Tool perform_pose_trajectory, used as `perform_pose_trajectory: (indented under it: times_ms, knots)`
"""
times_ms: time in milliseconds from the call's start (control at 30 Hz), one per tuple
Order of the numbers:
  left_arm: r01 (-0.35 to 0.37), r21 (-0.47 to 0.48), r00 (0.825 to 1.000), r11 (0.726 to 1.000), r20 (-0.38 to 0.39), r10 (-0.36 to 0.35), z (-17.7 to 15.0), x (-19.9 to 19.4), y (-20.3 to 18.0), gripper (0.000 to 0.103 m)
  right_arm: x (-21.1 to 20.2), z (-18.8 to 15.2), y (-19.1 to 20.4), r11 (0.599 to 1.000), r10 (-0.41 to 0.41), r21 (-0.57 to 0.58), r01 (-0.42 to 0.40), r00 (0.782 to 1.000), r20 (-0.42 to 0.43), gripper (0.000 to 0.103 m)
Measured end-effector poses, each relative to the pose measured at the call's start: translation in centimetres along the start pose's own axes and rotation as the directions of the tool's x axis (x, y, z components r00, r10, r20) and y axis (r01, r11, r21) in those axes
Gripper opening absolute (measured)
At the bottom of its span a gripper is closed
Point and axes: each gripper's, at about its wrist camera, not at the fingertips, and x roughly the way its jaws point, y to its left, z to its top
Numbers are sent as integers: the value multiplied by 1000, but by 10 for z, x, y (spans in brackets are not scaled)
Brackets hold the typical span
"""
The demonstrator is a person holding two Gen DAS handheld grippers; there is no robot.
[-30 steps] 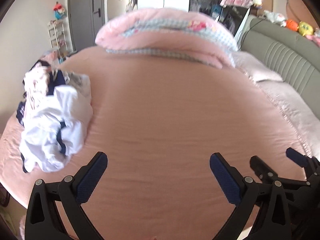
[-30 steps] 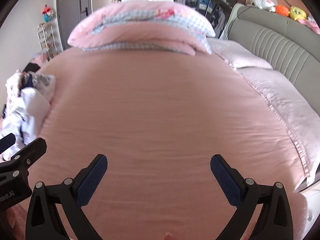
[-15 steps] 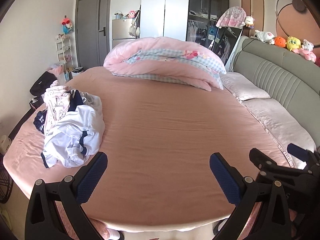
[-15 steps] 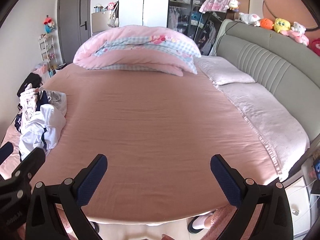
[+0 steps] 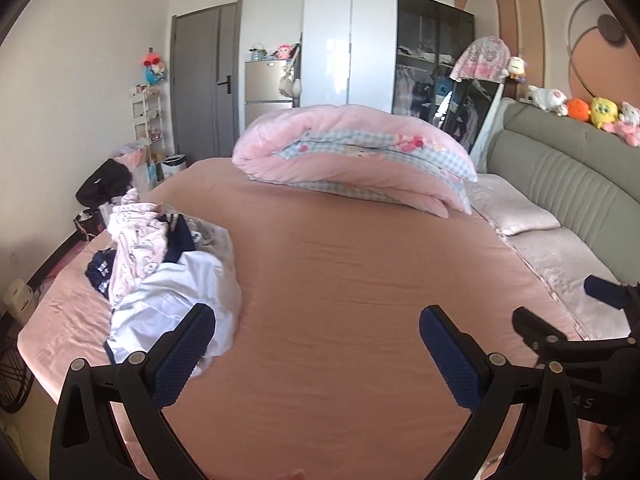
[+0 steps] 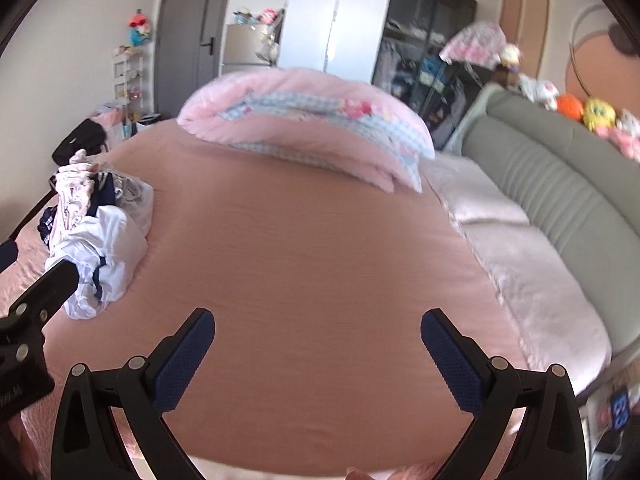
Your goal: Fold clothes
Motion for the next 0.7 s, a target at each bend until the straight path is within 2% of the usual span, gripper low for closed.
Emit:
perform_pose_trajectory:
  times_ms: [133, 300, 500, 633, 700]
  knots:
    - [-76, -12, 997, 997, -6, 76, 8, 9, 36, 103, 4, 27, 30, 993, 101, -65, -98, 994, 36, 103]
    - [-121, -95, 992, 988, -59, 115, 4, 21, 91, 103, 28, 49, 81, 966, 229, -128, -225, 973, 16, 103]
    - [-189, -206, 976, 960, -147, 160, -16, 46, 166, 100, 81, 70, 152, 904, 383, -159, -396, 918, -108, 103]
    - [-215, -229, 962, 949, -215, 166, -34, 71, 197, 88, 124, 68, 197, 871, 425, -165, -464, 878, -221, 103]
    - [-222, -225, 952, 949, -261, 161, -45, 89, 208, 79, 145, 61, 217, 868, 408, -184, -461, 874, -263, 102]
